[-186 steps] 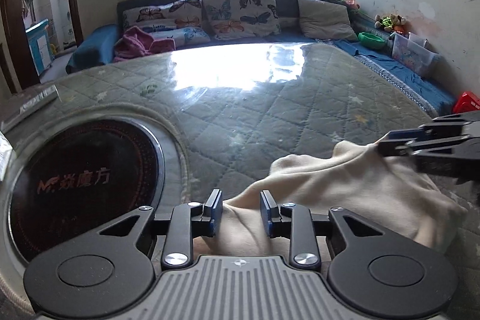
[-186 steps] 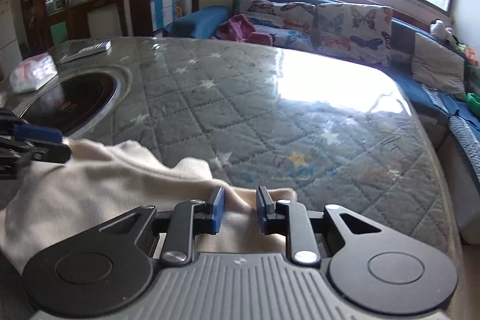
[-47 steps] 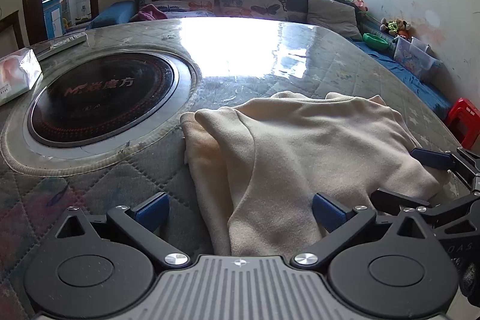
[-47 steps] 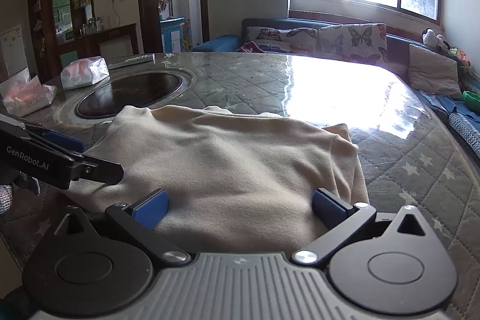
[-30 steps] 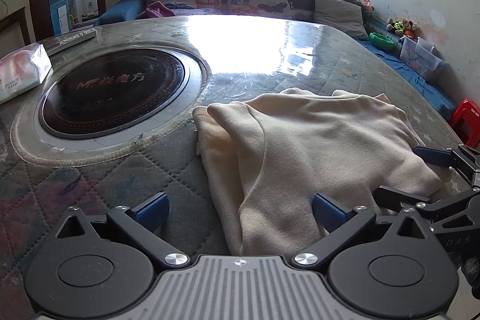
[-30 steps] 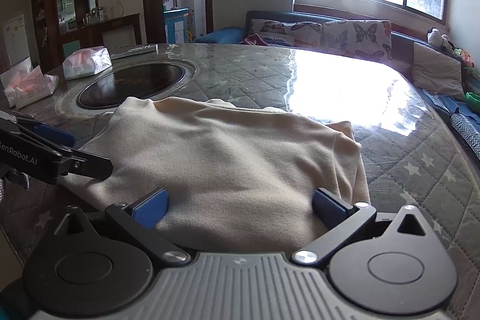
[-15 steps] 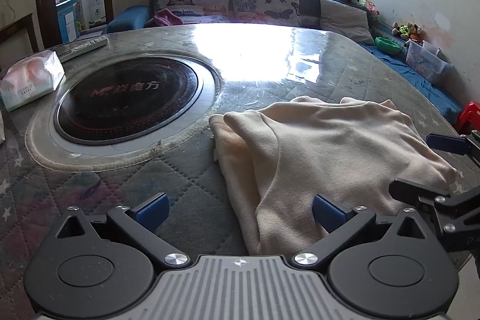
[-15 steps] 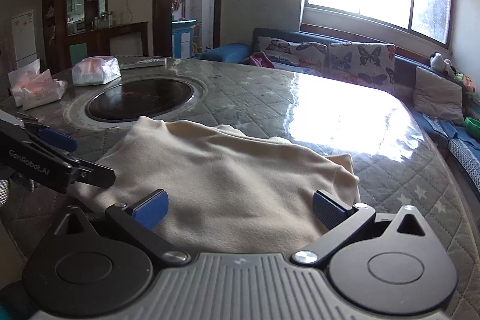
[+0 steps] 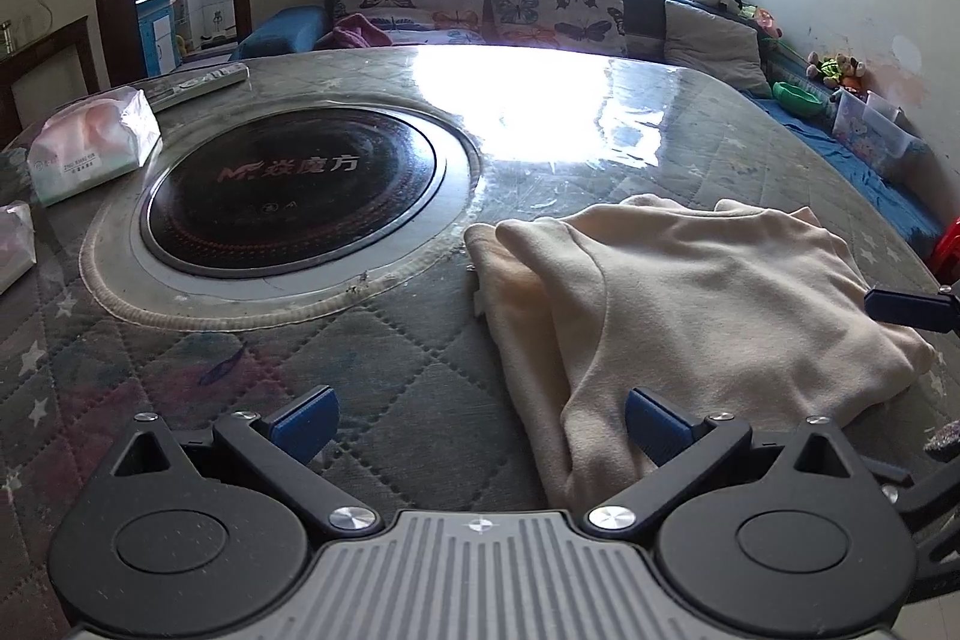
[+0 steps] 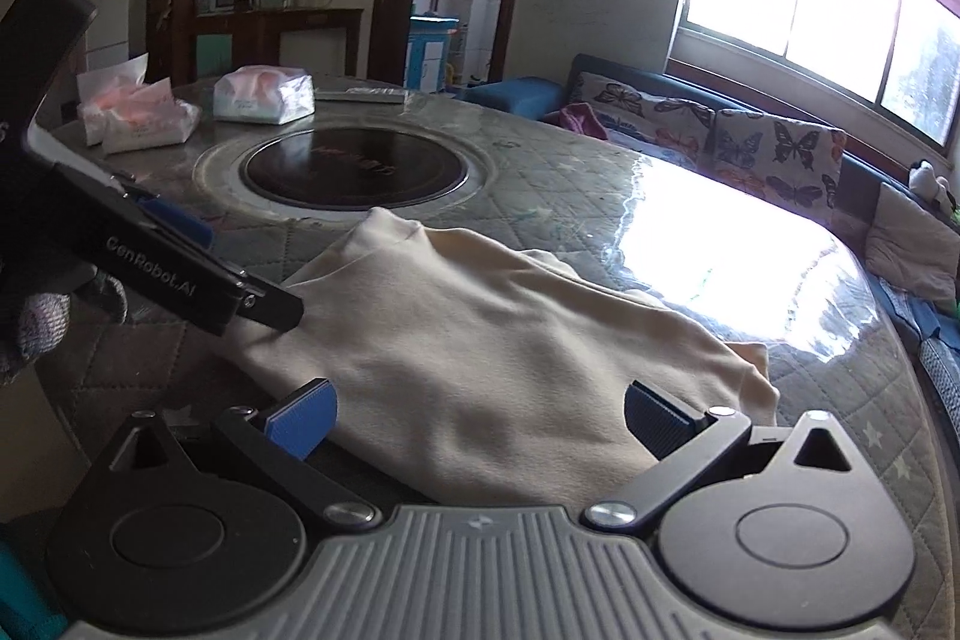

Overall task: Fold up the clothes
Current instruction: 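Move the left gripper to the folded cream shirt's edge and grasp it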

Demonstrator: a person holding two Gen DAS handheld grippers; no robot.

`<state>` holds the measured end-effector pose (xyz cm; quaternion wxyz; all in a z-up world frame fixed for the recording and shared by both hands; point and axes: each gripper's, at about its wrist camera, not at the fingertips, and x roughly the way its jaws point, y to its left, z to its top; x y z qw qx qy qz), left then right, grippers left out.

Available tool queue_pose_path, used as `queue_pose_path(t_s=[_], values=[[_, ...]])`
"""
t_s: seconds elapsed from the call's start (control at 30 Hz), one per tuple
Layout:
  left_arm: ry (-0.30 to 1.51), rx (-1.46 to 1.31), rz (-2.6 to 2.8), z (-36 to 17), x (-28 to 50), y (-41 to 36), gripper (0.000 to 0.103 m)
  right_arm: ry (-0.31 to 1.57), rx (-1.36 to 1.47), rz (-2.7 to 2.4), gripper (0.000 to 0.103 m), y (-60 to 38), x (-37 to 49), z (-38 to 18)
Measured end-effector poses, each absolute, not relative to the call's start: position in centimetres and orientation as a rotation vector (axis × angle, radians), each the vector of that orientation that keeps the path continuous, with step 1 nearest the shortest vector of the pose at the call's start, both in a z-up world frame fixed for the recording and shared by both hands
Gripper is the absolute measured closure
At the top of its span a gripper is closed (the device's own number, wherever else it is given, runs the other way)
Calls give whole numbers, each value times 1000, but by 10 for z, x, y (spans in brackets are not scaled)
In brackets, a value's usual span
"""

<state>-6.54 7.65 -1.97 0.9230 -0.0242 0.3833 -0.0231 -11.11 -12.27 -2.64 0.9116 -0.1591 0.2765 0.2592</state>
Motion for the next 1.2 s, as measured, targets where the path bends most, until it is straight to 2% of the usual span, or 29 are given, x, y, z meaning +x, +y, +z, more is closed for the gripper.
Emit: queue_pose_path(t_s=[0.5, 0.7, 0.97, 1.03, 1.17, 1.2], values=[[778, -81, -5, -18, -65, 95, 0, 553, -449, 622, 1, -92, -127, -25], [767, -107, 27, -15, -63, 110, 0, 553, -485, 648, 5, -85, -127, -24], [744, -191, 23, -7, -60, 120, 0, 552, -572, 727, 27, -66, -132, -26], [746, -222, 6, -7, -60, 121, 0, 543, -606, 751, 38, -60, -135, -28], [768, -315, -35, -9, -58, 125, 0, 526, -662, 791, 44, -47, -140, -32], [772, -340, -39, -9, -58, 126, 0, 525, -669, 800, 48, -44, -140, -33]])
